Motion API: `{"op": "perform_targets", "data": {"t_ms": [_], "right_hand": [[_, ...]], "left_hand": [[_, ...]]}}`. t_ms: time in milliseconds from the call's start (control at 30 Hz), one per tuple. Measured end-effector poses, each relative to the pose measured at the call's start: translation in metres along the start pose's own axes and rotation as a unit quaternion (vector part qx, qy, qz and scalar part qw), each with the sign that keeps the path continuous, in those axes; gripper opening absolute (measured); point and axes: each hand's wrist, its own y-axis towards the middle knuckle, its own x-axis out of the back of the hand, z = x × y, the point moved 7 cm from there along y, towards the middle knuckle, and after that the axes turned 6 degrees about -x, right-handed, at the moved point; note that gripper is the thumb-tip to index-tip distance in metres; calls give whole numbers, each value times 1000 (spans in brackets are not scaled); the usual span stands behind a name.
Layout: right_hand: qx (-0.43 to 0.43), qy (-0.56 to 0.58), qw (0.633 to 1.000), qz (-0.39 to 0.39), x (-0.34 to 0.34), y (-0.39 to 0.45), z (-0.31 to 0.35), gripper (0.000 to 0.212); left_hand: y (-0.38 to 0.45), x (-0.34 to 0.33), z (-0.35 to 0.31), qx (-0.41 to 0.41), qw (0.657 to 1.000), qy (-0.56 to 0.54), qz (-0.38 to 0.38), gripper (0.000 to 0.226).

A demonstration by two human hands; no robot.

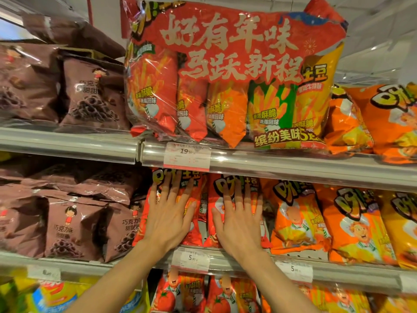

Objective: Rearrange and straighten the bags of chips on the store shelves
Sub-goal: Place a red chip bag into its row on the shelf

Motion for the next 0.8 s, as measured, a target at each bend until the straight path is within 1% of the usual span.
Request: {"op": "perform_targets", "data": {"t_ms": [100, 200, 333, 433, 533, 633, 733, 800], "right_hand": [[-11, 9, 1000, -9, 0, 0, 1, 60], [-3, 22, 1000, -7, -4, 0, 2, 62], [14, 91, 996, -6, 4, -1, -7, 63], [13, 139, 990, -32, 22, -2, -29, 60], [-19, 144, 987, -73, 42, -1, -69, 51], [-96, 129, 983, -84, 59, 4, -122, 40], [-137, 122, 982, -50, 67, 6, -168, 45], [-139, 116, 983, -20, 67, 4, -187, 47]], "left_hand": [[0, 0, -1, 0, 1000, -5, -3, 56], [0, 0, -1, -4, 1000, -2, -6, 57], [-3, 8, -3, -11, 999, -12, -44, 52], [-3, 18, -13, -15, 993, -58, -99, 40], [-1, 25, -41, -33, 980, -151, -127, 35], [5, 28, -85, -63, 958, -259, -110, 29], [13, 29, -134, -77, 942, -319, -69, 27], [21, 22, -163, -64, 927, -370, -22, 34]]}}
